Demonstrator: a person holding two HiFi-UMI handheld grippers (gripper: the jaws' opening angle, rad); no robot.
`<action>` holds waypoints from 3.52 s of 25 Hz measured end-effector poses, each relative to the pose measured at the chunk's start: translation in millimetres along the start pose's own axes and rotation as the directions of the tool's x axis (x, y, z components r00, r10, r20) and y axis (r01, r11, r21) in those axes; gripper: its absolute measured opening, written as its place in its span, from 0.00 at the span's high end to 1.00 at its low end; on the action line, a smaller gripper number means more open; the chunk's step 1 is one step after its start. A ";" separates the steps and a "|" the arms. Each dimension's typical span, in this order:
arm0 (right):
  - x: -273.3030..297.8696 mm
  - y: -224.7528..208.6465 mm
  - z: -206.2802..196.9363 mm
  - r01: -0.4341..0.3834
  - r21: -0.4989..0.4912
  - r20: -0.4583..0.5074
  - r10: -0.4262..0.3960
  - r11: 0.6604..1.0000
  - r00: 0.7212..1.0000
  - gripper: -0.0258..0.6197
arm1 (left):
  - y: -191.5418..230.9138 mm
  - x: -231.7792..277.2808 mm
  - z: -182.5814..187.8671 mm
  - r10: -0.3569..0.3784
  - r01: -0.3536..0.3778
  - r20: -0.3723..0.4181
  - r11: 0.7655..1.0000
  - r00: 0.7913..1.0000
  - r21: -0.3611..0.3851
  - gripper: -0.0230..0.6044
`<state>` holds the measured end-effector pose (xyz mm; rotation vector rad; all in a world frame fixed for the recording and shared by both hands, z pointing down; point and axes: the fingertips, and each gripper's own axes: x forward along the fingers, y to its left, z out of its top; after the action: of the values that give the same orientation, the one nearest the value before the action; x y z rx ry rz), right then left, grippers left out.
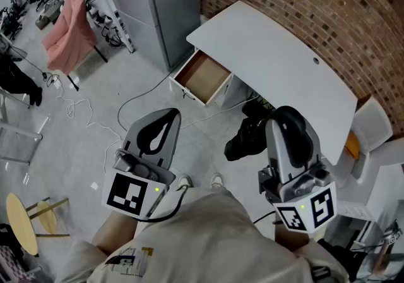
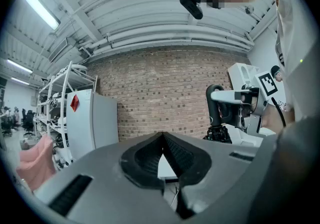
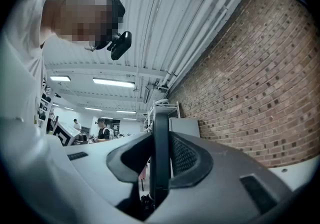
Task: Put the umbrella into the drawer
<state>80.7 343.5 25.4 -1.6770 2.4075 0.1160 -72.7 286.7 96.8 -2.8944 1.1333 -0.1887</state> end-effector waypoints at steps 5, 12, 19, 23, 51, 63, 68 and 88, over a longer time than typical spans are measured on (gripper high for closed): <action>-0.6 -3.9 -5.2 0.008 0.029 -0.009 -0.008 1.000 1.000 0.79 | -2.4 2.0 1.3 -0.003 0.003 0.014 1.000 1.000 0.003 0.95; 0.9 -11.8 -10.5 -0.018 0.042 -0.028 0.020 0.999 0.999 0.79 | -9.9 8.9 -3.1 0.008 -0.008 0.001 1.000 1.000 0.002 0.95; 7.1 -24.6 -23.2 -0.054 0.069 -0.057 0.058 0.996 0.997 0.79 | -16.1 16.4 -4.6 0.048 -0.048 0.009 0.999 0.999 -0.012 0.95; 11.0 -34.9 -31.8 -0.078 0.076 -0.071 0.083 0.994 0.994 0.79 | -16.8 23.3 -3.4 0.093 -0.092 0.011 0.995 0.996 -0.030 0.95; 126.4 -64.3 -145.1 -0.179 0.067 -0.167 0.188 0.982 0.968 0.79 | 60.7 59.5 -81.8 0.264 -0.273 -0.102 0.958 0.959 -0.091 0.95; 247.2 -71.2 -226.9 -0.075 0.094 -0.235 0.096 0.993 0.967 0.79 | 186.6 113.1 -119.9 0.222 -0.243 -0.163 0.962 0.961 -0.124 0.95; 296.8 -88.5 -264.1 0.025 0.140 -0.232 0.009 0.990 0.973 0.79 | 238.2 151.1 -140.0 0.176 -0.201 -0.192 0.971 0.966 -0.125 0.95; 361.5 -185.5 -391.8 0.530 0.424 -0.206 -0.491 0.735 0.846 0.79 | 328.8 313.1 -234.2 -0.128 0.085 -0.344 0.987 0.930 -0.137 0.95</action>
<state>85.5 -124.5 340.9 -2.0284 1.7150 -0.5832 -95.4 -162.9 338.3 -3.1168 1.0573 -0.6912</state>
